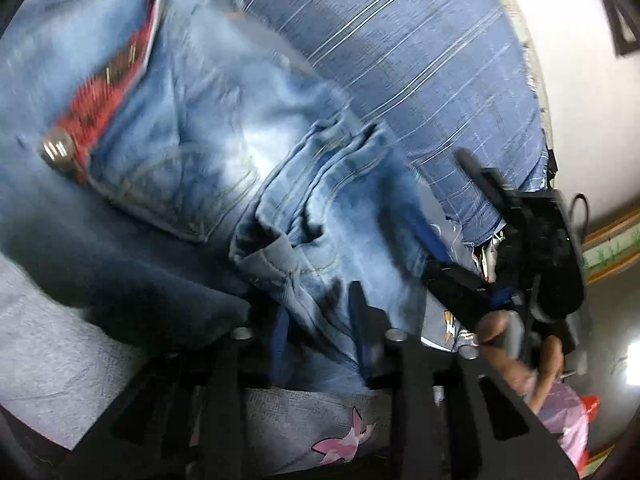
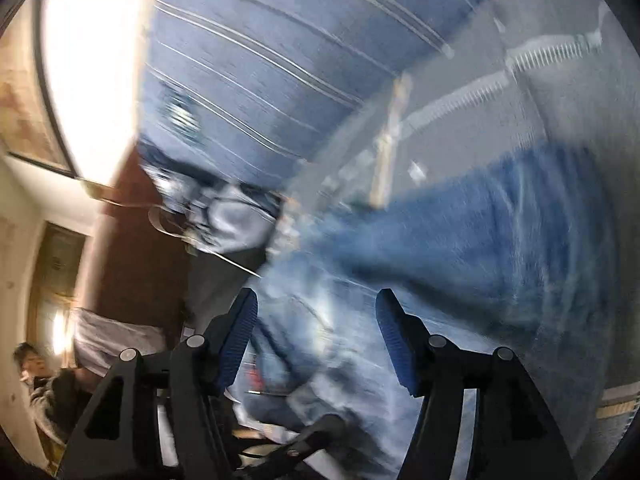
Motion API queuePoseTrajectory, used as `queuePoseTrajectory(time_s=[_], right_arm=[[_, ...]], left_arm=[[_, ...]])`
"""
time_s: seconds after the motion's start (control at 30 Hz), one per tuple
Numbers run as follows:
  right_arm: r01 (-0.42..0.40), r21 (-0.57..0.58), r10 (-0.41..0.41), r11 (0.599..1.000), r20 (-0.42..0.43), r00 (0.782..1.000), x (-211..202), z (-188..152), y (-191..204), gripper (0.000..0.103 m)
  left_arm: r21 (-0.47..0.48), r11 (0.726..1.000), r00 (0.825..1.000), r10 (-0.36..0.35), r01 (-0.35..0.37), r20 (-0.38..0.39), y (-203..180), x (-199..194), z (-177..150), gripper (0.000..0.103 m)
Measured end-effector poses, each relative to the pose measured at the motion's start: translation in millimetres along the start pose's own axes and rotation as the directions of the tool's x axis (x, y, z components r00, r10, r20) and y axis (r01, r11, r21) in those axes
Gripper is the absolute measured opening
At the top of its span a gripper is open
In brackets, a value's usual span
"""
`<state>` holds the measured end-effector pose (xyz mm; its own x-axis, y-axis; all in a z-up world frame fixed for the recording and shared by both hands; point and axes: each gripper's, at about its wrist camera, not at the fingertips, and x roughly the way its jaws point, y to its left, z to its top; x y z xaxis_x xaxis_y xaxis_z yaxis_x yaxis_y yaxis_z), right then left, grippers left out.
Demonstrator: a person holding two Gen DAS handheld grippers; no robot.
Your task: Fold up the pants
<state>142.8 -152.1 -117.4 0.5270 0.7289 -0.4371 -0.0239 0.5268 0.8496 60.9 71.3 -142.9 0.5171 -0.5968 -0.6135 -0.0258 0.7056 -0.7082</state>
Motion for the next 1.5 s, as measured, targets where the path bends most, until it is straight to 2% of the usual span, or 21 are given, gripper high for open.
queuePoseTrajectory(time_s=[0.07, 0.13, 0.2, 0.23, 0.3, 0.33, 0.37, 0.4, 0.57, 0.7, 0.8, 0.87, 0.97, 1.1, 1.17, 1.2, 1.23, 1.33, 1.37, 1.43, 1.5], right_arm=[[0.010, -0.055, -0.007, 0.998, 0.051, 0.999, -23.0, 4.3, 12.6, 0.067], [0.085, -0.091, -0.078, 0.992, 0.085, 0.993, -38.1, 7.7, 16.5, 0.067], [0.228, -0.095, -0.216, 0.969, 0.120, 0.969, -47.7, 11.0, 9.5, 0.067], [0.317, -0.081, -0.305, 0.945, 0.135, 0.943, -50.4, 12.1, 2.8, 0.068], [0.421, -0.061, -0.409, 0.905, 0.145, 0.901, -54.8, 12.6, -9.9, 0.068], [0.439, -0.052, -0.428, 0.897, 0.142, 0.892, -58.2, 12.0, -14.5, 0.068], [0.459, -0.040, -0.450, 0.888, 0.132, 0.883, -60.2, 11.1, -20.1, 0.068], [0.478, -0.031, -0.471, 0.878, 0.122, 0.874, -62.7, 9.6, -24.6, 0.068], [0.473, -0.053, -0.467, 0.880, 0.088, 0.880, -76.9, -0.8, -35.4, 0.067], [0.459, -0.063, -0.458, 0.886, 0.026, 0.888, -62.8, -4.7, -46.3, 0.062], [0.476, -0.087, -0.478, 0.875, -0.002, 0.878, -45.1, -4.5, -44.6, 0.050], [0.517, -0.144, -0.520, 0.844, 0.018, 0.854, -39.4, -7.3, -34.8, 0.023], [0.491, -0.198, -0.491, 0.848, 0.053, 0.870, -47.8, -13.5, -18.2, 0.011], [0.444, -0.258, -0.446, 0.858, 0.056, 0.893, -51.9, -17.7, -4.0, 0.014], [0.488, -0.249, -0.500, 0.836, 0.018, 0.866, -41.8, -16.7, -14.3, 0.040], [0.522, -0.235, -0.539, 0.820, -0.007, 0.842, -35.4, -16.3, -21.2, 0.042], [0.531, -0.224, -0.548, 0.817, -0.016, 0.836, -34.9, -16.6, -24.8, 0.042], [0.461, -0.194, -0.459, 0.866, 0.056, 0.887, -57.7, -12.0, -11.3, 0.044], [0.444, -0.198, -0.435, 0.874, 0.089, 0.896, -65.9, -11.6, -5.5, 0.053], [0.395, -0.212, -0.366, 0.894, 0.161, 0.916, -83.2, -14.0, 7.1, 0.057], [0.317, -0.222, -0.279, 0.922, 0.187, 0.942, -92.0, -18.6, 17.2, 0.057]], left_arm=[[0.041, 0.999, 0.998, -0.011, 0.008, 0.061, -8.7, -9.8, -1.9, 0.062], [0.094, 0.995, 0.994, 0.009, -0.019, 0.108, -16.5, -15.8, -3.8, 0.071], [0.109, 0.992, 0.994, 0.052, -0.063, 0.099, -18.2, -5.6, -2.4, 0.071], [0.094, 0.992, 0.993, 0.078, -0.085, 0.084, -16.6, 4.2, 1.6, 0.071], [0.072, 0.987, 0.988, 0.139, -0.144, 0.060, -11.1, 15.9, 6.7, 0.068], [0.065, 0.983, 0.984, 0.167, -0.171, 0.062, -8.5, 18.6, 5.0, 0.058], [0.066, 0.976, 0.976, 0.203, -0.208, 0.073, -8.7, 20.0, 4.0, 0.031], [0.086, 0.962, 0.963, 0.252, -0.260, 0.090, -10.9, 21.7, 3.2, 0.026], [0.093, 0.955, 0.953, 0.266, -0.281, 0.142, -15.8, 0.4, -10.2, 0.016], [0.141, 0.917, 0.923, 0.353, -0.374, 0.157, -20.2, 16.0, -17.0, 0.017], [0.131, 0.918, 0.922, 0.355, -0.375, 0.153, -14.6, 21.3, -17.0, 0.019], [0.112, 0.940, 0.937, 0.300, -0.323, 0.179, -15.9, 9.1, -17.3, 0.017], [0.119, 0.942, 0.924, 0.275, -0.315, 0.266, -24.7, -11.5, -19.3, 0.014], [0.113, 0.912, 0.886, 0.346, -0.395, 0.308, -22.0, -16.1, -24.4, 0.013], [0.138, 0.884, 0.886, 0.417, -0.447, 0.200, -12.9, 14.2, -21.8, 0.014], [0.143, 0.879, 0.889, 0.439, -0.456, 0.133, -4.7, 28.4, -21.8, 0.015], [0.135, 0.884, 0.891, 0.427, -0.447, 0.152, -3.8, 25.9, -22.9, 0.016], [0.120, 0.936, 0.933, 0.304, -0.330, 0.194, -9.5, 0.2, -18.1, 0.022], [0.119, 0.942, 0.935, 0.286, -0.315, 0.212, -9.5, -7.1, -18.1, 0.034], [0.098, 0.952, 0.933, 0.258, -0.290, 0.250, -5.4, -29.1, -15.2, 0.053], [0.039, 0.969, 0.934, 0.223, -0.244, 0.280, 6.6, -53.4, -10.3, 0.059]])
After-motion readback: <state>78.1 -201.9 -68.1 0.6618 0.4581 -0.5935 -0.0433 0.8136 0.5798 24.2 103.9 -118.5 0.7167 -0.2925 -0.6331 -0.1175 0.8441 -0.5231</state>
